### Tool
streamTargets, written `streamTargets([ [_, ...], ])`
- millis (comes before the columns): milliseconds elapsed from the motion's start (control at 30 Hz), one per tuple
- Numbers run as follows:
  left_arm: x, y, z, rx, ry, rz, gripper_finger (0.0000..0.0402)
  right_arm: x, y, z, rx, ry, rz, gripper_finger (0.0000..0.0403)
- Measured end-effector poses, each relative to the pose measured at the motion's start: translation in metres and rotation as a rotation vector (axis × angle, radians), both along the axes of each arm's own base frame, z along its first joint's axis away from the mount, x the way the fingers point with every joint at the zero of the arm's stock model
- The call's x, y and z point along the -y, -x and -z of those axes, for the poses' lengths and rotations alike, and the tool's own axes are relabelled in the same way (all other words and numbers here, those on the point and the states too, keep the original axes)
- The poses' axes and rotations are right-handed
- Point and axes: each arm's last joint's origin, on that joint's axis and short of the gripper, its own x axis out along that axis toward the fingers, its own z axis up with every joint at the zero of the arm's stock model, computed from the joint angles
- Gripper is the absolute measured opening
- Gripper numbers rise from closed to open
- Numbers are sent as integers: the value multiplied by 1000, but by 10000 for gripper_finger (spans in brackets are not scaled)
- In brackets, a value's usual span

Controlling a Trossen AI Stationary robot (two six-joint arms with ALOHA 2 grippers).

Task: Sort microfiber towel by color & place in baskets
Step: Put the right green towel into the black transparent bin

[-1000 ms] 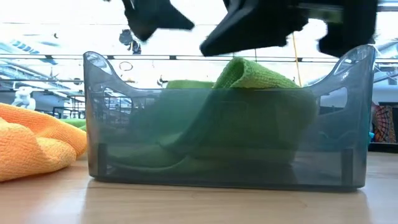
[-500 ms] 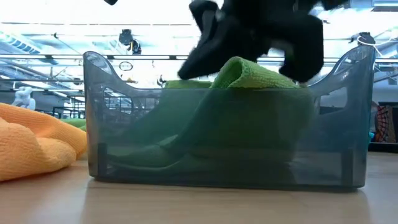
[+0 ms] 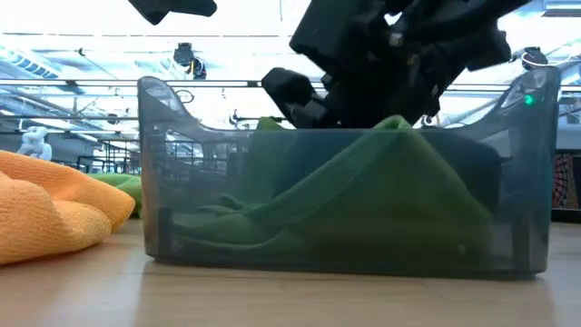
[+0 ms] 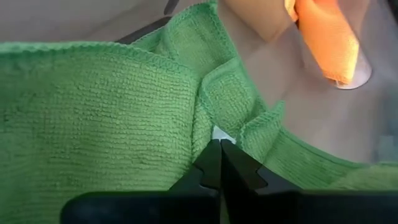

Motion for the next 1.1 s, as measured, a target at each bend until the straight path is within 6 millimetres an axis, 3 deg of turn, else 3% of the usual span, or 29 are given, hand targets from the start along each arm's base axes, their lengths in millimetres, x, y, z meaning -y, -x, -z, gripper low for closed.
streamTargets([
  [200,-1,0,1,7,-5,-21,240,-2,-2,5,13,16,-20,0],
  [433,-1,0,1,9,-6,-40,240,-9,0,-3,50,141,-77,0],
  [800,-3,1,3,5,-43,-79,240,-16,7,-45,83,90,-17,0],
  [1000,-6,4,7,-30,-49,-124,240,-16,24,-68,117,144,194,0],
  [1100,-7,5,7,-39,-48,-131,240,-14,30,-83,135,80,264,0],
])
